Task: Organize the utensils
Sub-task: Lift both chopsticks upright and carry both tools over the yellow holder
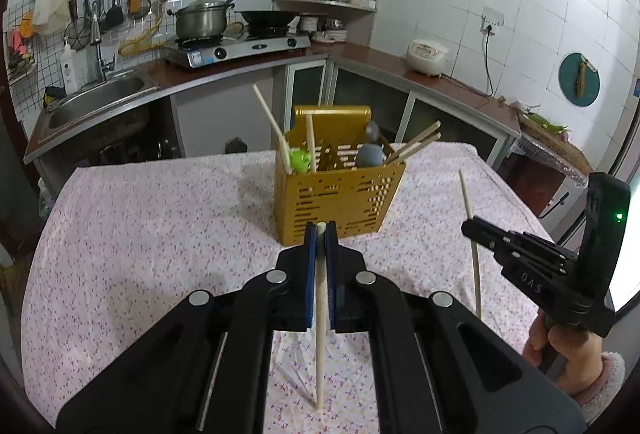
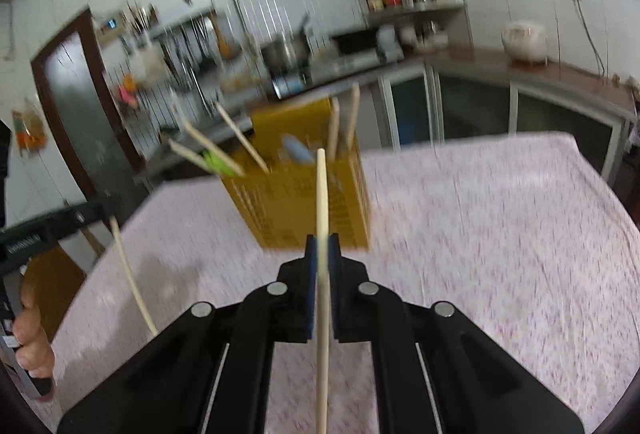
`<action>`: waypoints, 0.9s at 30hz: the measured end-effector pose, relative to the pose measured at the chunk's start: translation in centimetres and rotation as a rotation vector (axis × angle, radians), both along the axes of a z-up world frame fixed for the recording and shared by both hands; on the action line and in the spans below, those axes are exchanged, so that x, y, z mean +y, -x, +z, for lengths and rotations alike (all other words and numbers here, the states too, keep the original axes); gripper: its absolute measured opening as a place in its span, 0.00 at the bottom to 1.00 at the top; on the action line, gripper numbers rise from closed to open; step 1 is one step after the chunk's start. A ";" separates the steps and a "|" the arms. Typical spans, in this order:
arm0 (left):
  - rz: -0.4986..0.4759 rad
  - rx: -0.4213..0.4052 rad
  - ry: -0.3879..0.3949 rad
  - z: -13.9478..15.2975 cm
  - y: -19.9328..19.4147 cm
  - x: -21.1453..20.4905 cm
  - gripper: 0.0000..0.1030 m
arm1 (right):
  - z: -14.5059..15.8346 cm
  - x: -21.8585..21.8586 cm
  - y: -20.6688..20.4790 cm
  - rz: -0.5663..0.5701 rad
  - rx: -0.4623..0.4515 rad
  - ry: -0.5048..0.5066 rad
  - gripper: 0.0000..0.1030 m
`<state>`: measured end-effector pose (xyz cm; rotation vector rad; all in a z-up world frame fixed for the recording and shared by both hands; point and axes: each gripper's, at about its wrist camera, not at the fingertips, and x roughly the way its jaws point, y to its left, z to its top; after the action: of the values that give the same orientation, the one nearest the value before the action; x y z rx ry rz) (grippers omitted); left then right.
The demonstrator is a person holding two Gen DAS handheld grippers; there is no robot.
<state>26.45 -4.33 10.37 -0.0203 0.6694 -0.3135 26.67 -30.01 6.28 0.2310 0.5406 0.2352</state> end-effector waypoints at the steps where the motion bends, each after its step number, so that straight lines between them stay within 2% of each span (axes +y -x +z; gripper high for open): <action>1: 0.000 -0.004 0.003 0.2 0.0 0.0 0.03 | 0.4 -0.1 0.1 -0.017 -0.044 -0.010 0.06; 4: 0.000 -0.017 0.015 1.0 -0.3 0.0 0.03 | 0.9 -0.4 -0.2 -0.013 -0.117 -0.041 0.06; 6: -0.001 -0.029 0.018 1.7 -0.6 -0.1 0.03 | 1.1 -0.1 -0.4 -0.029 -0.154 -0.016 0.06; 13: -0.005 -0.058 0.030 3.5 -1.6 -0.7 0.03 | 1.9 0.1 -0.3 -0.022 -0.232 -0.020 0.06; 27: -0.006 -0.061 0.024 3.8 -2.4 -1.2 0.03 | 1.8 -0.4 0.2 -0.013 -0.265 -0.040 0.06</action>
<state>28.86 -5.52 14.21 -0.0318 0.6049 -0.3273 26.51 -30.45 8.10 0.2382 0.2717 0.2599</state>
